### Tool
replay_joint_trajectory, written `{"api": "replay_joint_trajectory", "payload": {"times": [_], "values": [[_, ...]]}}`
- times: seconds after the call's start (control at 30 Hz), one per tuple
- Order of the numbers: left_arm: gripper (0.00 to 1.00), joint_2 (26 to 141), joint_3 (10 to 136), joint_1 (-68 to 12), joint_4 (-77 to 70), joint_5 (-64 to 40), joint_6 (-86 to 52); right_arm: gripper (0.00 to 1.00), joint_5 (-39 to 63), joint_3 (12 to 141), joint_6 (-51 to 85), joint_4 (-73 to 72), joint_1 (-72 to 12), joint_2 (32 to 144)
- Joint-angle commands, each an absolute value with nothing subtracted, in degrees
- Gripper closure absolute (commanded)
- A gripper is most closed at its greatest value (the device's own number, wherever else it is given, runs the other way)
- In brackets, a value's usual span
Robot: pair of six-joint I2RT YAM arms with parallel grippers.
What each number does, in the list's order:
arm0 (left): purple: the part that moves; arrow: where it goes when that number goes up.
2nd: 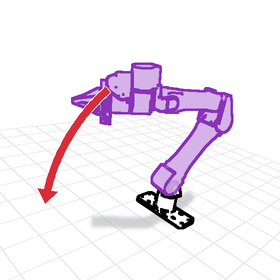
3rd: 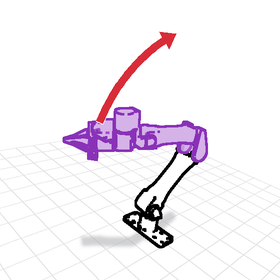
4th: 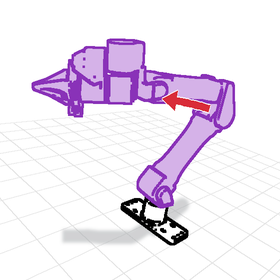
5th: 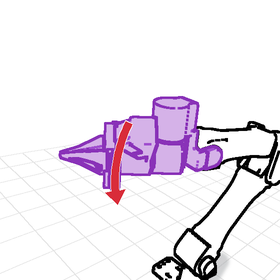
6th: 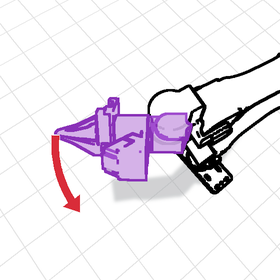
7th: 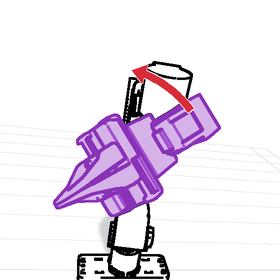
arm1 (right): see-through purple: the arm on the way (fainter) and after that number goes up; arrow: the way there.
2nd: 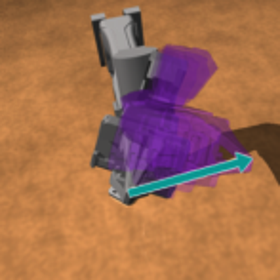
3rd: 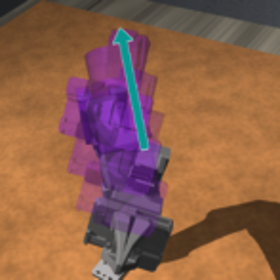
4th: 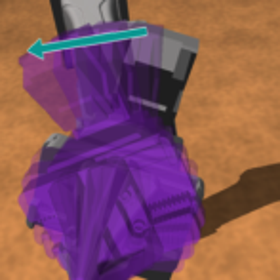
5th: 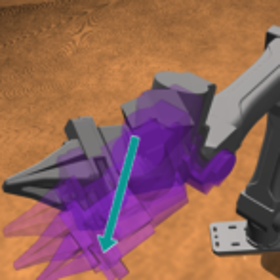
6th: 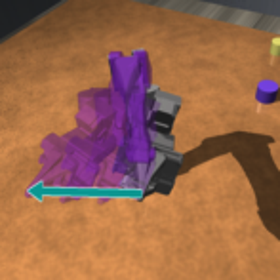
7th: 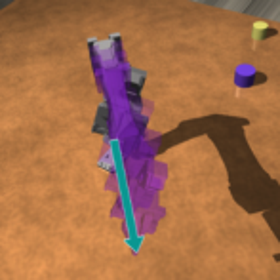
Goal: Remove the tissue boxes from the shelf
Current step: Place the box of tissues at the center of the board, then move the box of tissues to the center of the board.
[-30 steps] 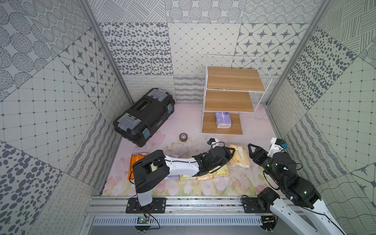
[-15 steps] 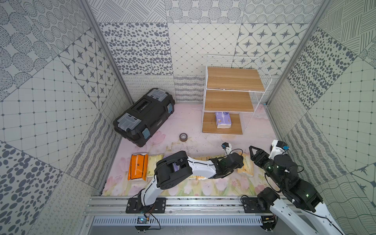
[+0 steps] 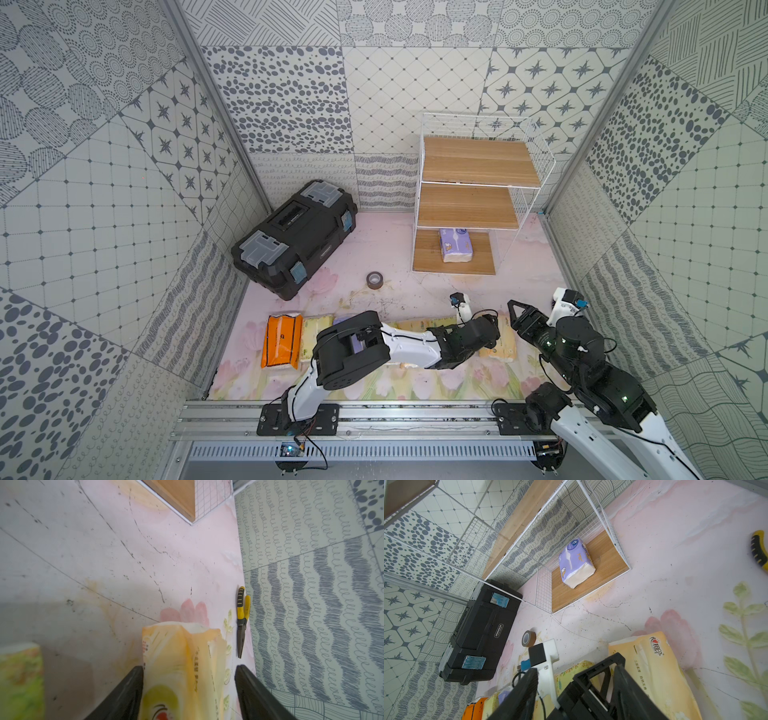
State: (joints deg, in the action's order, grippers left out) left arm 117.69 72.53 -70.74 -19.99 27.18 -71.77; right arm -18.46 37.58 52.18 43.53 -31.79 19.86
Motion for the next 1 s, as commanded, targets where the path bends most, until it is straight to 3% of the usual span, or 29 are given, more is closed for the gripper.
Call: {"api": "replay_joint_trajectory", "payload": {"times": [0.0, 0.17, 0.37, 0.67, 0.97], "values": [[0.25, 109.95, 68.2, -71.28, -20.71, 36.21, -68.86, 0.38, -18.37, 36.38, 52.92, 41.78, -31.6, 19.92], [0.24, 101.52, 62.32, -71.28, -20.33, 39.4, -69.26, 0.38, -18.54, 34.5, 54.13, 40.72, -31.63, 24.93], [0.21, 92.85, 55.7, -69.63, -17.43, 38.67, -69.14, 0.34, -18.06, 34.19, 53.08, 38.85, -28.23, 38.87], [0.21, 81.41, 44.52, -62.98, -12.46, 32.39, -71.28, 0.3, -0.87, 26.99, 48.4, 27.97, -8.77, 46.69], [0.21, 73.46, 38.12, -59.13, -9.56, 31.27, -71.89, 0.3, 12.92, 24.72, 46.85, 21.51, -6.86, 53.3]]}}
